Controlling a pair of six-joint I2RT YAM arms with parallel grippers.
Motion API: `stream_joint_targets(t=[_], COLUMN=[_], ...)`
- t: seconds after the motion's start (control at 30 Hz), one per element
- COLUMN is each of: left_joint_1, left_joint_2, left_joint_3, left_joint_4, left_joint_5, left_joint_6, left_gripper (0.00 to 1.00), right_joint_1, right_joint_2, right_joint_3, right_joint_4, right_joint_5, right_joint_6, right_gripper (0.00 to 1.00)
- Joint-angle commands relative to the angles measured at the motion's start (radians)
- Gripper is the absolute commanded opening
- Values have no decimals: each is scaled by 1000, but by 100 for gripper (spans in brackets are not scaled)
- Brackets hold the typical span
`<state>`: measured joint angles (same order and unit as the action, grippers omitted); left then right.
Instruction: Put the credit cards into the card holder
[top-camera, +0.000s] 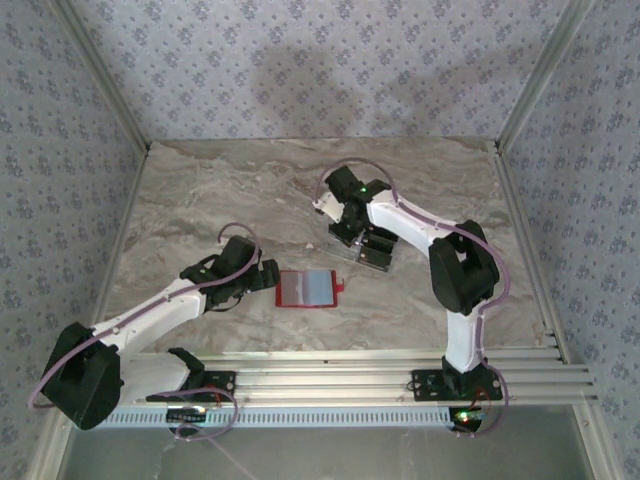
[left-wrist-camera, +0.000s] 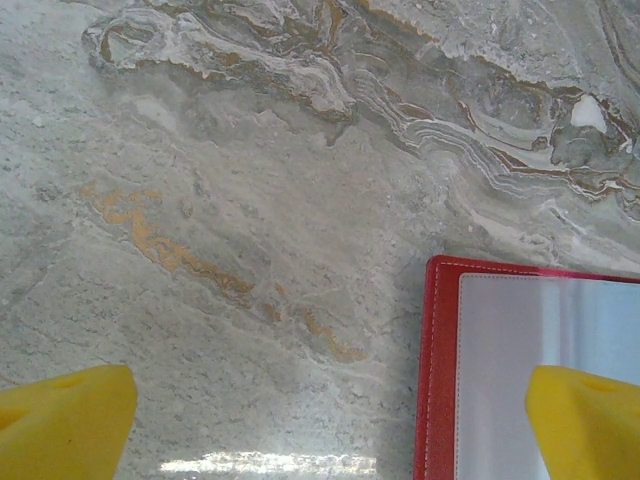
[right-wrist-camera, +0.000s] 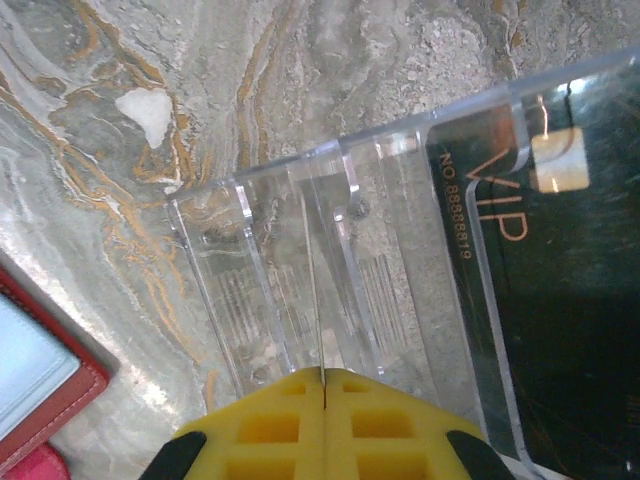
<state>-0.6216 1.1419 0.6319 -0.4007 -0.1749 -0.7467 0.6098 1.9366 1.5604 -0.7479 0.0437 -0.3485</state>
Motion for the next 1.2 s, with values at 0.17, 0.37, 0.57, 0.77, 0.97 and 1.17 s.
stream_joint_targets(t=[0.17,0.37,0.57,0.77,0.97,1.17], left_joint_1=[9,10,9,10,10,10], left_joint_2=[9,12,12,20,31,50], left_joint_3=[34,31,31,38,49,71], left_joint_4=[-10,-9,-6,-3,5,-7], left_joint_5=[19,21,22,26,31,31], left_joint_6=[21,27,24,23,28,51], left_gripper=[100,100,100,100,100,100], right_joint_1=[-8,-8,-10,-13,-2,42], right_joint_2=[-7,-22,-73,-135,-209,-312], right_joint_3=[114,135,137,107,73,-34], right_joint_4=[-111,-132,-132,-109,-44,123], right_joint_5=[-63,-79,-104,-121,-140,-206], right_joint_6=[-1,8,37,78,208,446], right_gripper=[0,0,0,0,0,0])
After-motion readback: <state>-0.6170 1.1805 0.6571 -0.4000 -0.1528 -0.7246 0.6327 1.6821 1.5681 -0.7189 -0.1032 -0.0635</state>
